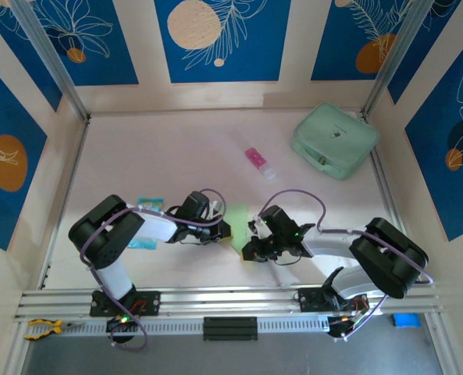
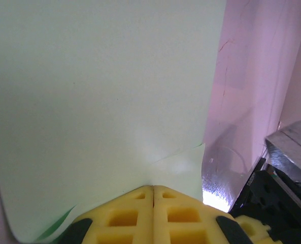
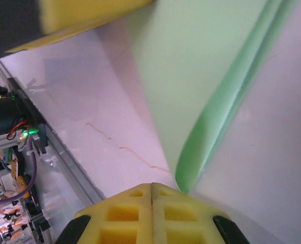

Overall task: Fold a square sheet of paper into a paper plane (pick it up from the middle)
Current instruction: Third fold the triangle at the center of the table.

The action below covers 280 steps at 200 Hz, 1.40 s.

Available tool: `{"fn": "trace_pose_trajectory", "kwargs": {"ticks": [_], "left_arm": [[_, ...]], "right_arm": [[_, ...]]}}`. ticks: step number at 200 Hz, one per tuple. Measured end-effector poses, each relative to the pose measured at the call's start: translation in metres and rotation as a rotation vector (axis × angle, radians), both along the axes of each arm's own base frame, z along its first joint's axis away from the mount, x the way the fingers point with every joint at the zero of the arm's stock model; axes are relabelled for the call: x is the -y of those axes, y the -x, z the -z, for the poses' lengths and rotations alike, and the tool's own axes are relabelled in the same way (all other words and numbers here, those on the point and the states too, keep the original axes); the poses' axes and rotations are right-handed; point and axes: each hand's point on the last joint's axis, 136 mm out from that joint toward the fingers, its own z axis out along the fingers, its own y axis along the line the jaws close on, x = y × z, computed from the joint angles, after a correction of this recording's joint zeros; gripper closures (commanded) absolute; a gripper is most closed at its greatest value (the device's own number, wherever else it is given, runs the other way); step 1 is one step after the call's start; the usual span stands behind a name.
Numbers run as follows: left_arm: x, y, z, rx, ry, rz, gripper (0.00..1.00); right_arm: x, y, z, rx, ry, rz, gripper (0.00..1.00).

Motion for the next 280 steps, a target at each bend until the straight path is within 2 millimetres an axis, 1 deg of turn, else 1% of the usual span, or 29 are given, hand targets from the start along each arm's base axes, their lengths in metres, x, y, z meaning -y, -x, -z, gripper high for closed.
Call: {"fn": "trace_pose_trajectory", "kwargs": {"ticks": [32, 45, 58, 69, 89, 104, 124, 139, 146, 157, 177, 191, 208, 221, 234, 264, 280], "left_arm": [[0.000, 0.000, 0.000, 0.000, 0.000, 0.000, 0.96], [0.000, 0.000, 0.000, 0.000, 0.000, 0.000, 0.96], [0.000, 0.001, 0.000, 0.000, 0.000, 0.002, 0.96], [0.000, 0.001, 0.000, 0.000, 0.000, 0.002, 0.96], [0.000, 0.001, 0.000, 0.000, 0.000, 0.002, 0.96], [0.001, 0.001, 0.000, 0.000, 0.000, 0.003, 0.95], [0.001, 0.001, 0.000, -0.002, -0.003, 0.009, 0.92], [0.002, 0.002, -0.001, -0.002, -0.011, 0.018, 0.86], [0.003, 0.002, -0.003, -0.001, -0.014, 0.023, 0.83], [0.003, 0.000, -0.008, 0.016, -0.019, 0.033, 0.82], [0.005, -0.002, -0.025, 0.063, -0.021, 0.047, 0.82], [0.009, -0.001, -0.039, 0.095, -0.011, 0.062, 0.86], [0.017, 0.005, -0.045, 0.114, -0.005, 0.096, 0.90], [0.020, 0.011, -0.042, 0.105, -0.016, 0.118, 0.92], [0.020, 0.016, -0.032, 0.082, -0.041, 0.128, 0.93], [0.011, 0.021, 0.001, 0.019, -0.128, 0.120, 0.93], [0.010, 0.017, 0.001, 0.022, -0.122, 0.112, 0.93]], "right_arm": [[-0.017, -0.020, -0.027, 0.043, -0.033, 0.004, 0.94], [-0.023, -0.029, -0.033, 0.054, -0.040, 0.009, 0.94], [-0.026, -0.036, -0.029, 0.045, -0.025, 0.021, 0.94], [-0.026, -0.039, -0.019, 0.022, 0.000, 0.034, 0.95], [-0.020, -0.035, 0.002, -0.031, 0.051, 0.050, 0.95], [-0.013, -0.028, 0.016, -0.071, 0.072, 0.059, 0.95], [-0.012, -0.026, 0.017, -0.058, 0.049, 0.069, 0.95], [-0.009, -0.025, 0.017, -0.047, 0.031, 0.073, 0.95], [-0.009, -0.025, 0.016, -0.047, 0.023, 0.073, 0.95], [-0.008, -0.025, 0.016, -0.051, 0.017, 0.073, 0.95], [-0.008, -0.026, 0.016, -0.054, 0.013, 0.076, 0.95], [-0.007, -0.026, 0.016, -0.059, 0.010, 0.075, 0.96], [-0.008, -0.025, 0.016, -0.066, 0.004, 0.071, 0.97], [-0.008, -0.025, 0.015, -0.066, 0.003, 0.071, 0.98], [-0.008, -0.025, 0.016, -0.066, 0.003, 0.071, 0.98], [-0.008, -0.025, 0.016, -0.066, 0.003, 0.071, 1.00], [-0.008, -0.025, 0.016, -0.064, 0.002, 0.072, 1.00]]}}
